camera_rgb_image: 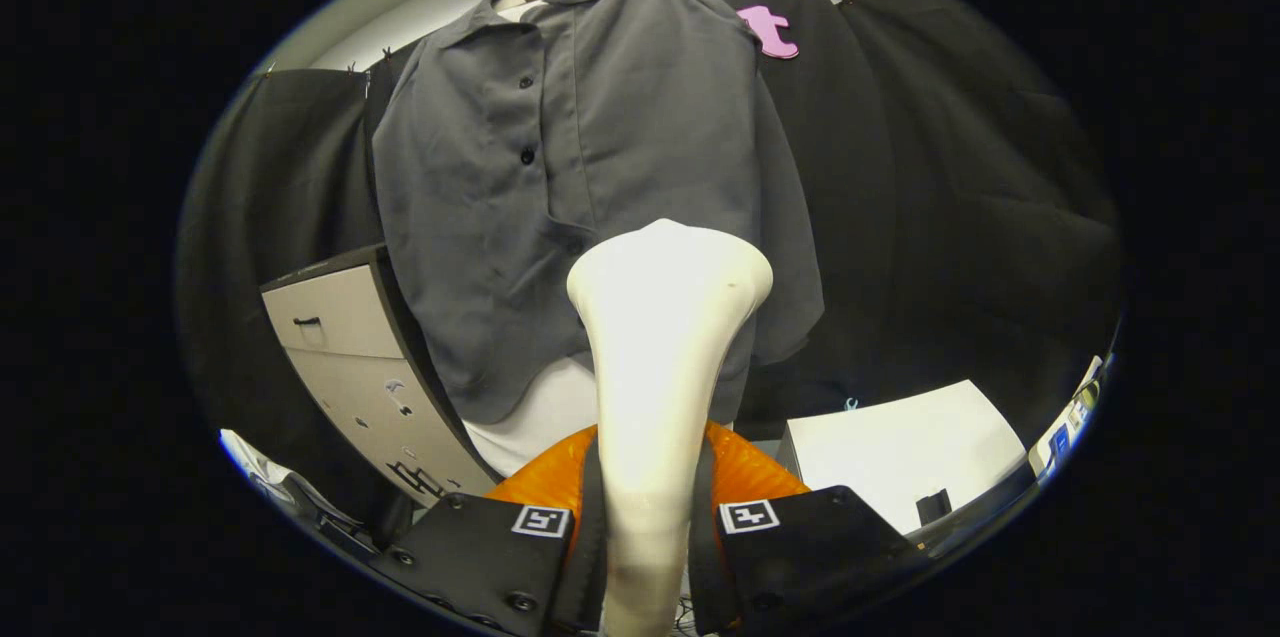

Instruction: Iron the clothes twice with a garment steamer, once on the left side and once on the right side.

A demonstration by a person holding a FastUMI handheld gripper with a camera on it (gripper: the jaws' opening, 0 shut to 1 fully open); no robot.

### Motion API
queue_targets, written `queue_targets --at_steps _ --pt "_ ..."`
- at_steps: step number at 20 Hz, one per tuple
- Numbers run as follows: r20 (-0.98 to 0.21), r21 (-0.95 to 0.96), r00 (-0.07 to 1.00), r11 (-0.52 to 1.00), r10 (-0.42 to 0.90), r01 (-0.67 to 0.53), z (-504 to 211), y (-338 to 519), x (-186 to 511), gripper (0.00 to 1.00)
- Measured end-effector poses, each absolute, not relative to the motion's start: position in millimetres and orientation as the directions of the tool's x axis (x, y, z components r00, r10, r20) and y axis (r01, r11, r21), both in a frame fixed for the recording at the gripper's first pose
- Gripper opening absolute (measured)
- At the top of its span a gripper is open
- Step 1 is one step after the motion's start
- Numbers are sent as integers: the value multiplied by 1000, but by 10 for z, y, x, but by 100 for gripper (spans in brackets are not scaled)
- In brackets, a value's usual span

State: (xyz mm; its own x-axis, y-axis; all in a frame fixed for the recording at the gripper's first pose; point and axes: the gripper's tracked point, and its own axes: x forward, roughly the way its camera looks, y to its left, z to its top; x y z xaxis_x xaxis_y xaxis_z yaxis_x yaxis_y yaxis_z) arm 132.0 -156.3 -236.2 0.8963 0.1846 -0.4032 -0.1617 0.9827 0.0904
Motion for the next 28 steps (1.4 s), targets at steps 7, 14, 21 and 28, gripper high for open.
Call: queue_targets --at_steps 7,14,21,28 --pt "-314 92 918 970 242 -224 -1625 -1386 1117 40" --pt "-196 54 924 945 327 -323 -718 -1175 987 40" --pt "-46 48 918 919 393 -391 13 -1039 769 40" --pt "-11 49 904 903 427 -426 152 -952 558 40"
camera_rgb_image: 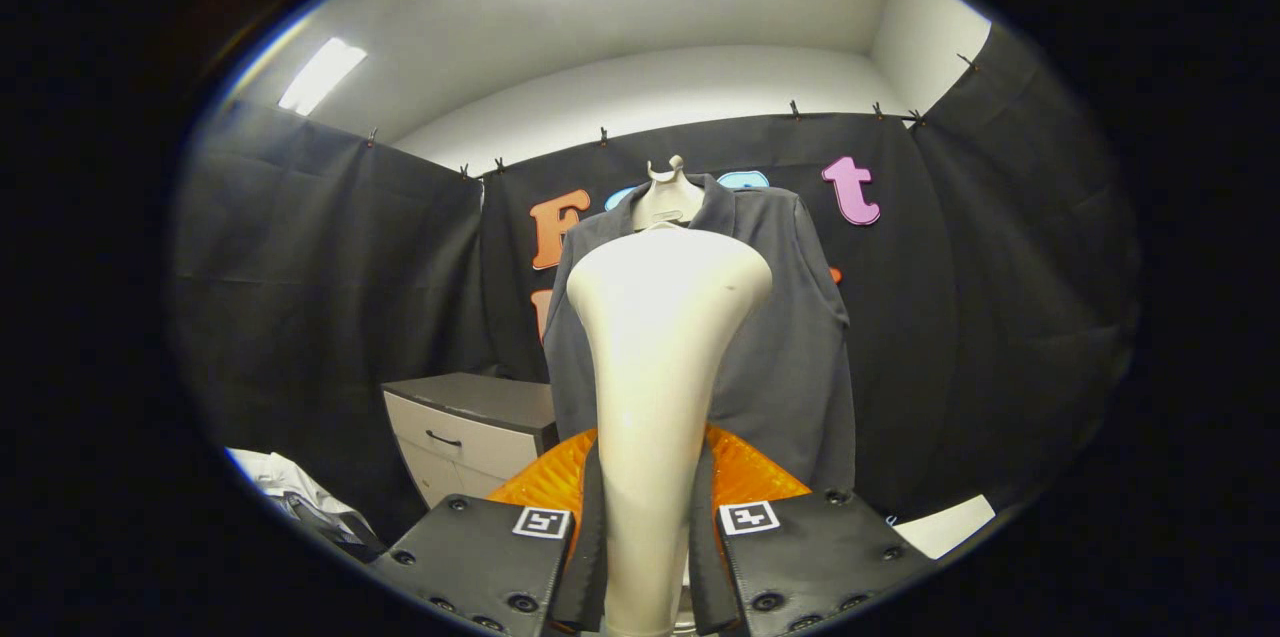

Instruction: Iron the clothes twice with a garment steamer, once on the left side and once on the right side.

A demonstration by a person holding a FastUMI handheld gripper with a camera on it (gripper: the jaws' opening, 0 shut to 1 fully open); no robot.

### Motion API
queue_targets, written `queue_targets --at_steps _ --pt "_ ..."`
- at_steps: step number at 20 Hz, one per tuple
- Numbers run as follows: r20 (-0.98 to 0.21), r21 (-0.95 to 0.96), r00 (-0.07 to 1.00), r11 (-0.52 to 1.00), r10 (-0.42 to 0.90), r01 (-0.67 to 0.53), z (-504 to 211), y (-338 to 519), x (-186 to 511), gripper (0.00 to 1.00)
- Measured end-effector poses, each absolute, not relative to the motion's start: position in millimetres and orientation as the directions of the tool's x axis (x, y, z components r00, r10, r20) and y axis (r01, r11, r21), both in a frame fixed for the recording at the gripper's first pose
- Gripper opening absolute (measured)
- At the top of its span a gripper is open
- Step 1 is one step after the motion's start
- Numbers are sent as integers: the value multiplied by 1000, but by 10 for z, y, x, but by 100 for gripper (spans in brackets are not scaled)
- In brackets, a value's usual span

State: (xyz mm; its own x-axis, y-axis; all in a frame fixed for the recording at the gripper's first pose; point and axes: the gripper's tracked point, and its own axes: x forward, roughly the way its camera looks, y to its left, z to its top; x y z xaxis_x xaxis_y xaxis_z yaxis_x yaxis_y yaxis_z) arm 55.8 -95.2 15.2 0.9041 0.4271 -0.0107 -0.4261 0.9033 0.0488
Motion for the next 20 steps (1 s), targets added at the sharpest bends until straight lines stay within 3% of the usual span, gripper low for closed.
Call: queue_targets --at_steps 20 --pt "-15 72 904 902 427 -425 118 -994 534 40"
